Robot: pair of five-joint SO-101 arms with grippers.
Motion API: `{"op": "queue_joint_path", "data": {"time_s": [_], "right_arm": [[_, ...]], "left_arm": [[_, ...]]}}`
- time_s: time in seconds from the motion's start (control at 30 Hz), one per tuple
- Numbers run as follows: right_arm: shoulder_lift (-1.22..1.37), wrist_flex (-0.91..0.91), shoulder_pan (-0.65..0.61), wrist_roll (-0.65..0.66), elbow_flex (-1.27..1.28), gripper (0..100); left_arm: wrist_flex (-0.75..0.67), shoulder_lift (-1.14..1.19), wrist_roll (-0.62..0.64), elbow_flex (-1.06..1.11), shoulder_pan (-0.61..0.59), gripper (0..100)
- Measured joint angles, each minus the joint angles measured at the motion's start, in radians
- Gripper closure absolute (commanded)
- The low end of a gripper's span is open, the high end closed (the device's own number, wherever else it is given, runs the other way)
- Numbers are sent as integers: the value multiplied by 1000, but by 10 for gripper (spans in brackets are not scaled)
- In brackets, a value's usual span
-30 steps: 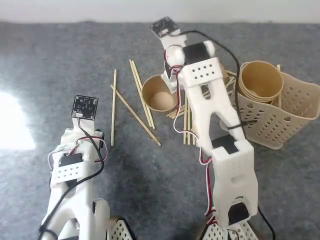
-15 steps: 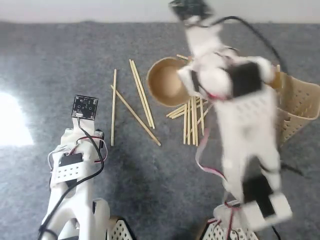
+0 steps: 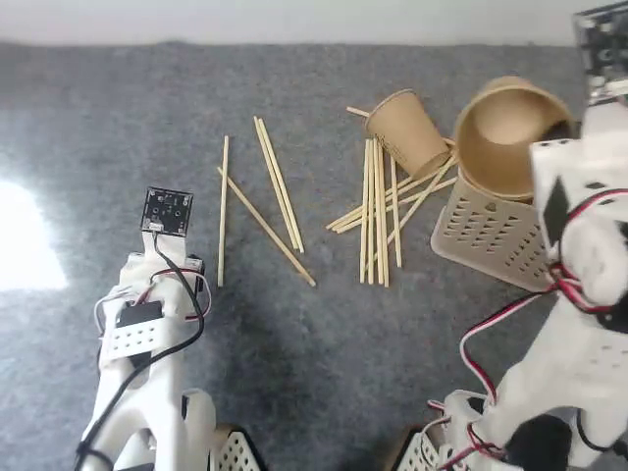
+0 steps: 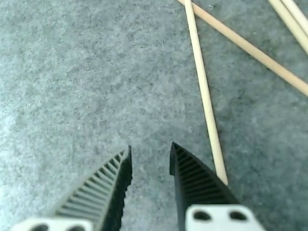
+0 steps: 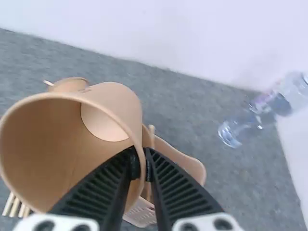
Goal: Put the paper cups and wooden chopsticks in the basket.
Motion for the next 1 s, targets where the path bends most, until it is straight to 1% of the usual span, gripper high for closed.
{"op": "queue_joint_path", "data": {"time_s": [0.17, 0.47, 0.83, 0.9, 1.0], "right_arm": [[11, 0, 51, 28, 61, 993], [26, 0, 51, 31, 170, 993], [192, 0, 87, 31, 187, 986], [204, 0, 89, 31, 187, 931], [215, 0, 89, 31, 187, 780]], "left_arm": [[0, 0, 0, 0, 0, 863], [0, 0, 0, 0, 0, 863], [0, -2, 0, 6, -2, 863], [0, -2, 0, 6, -2, 863], [0, -2, 0, 6, -2, 863]]}}
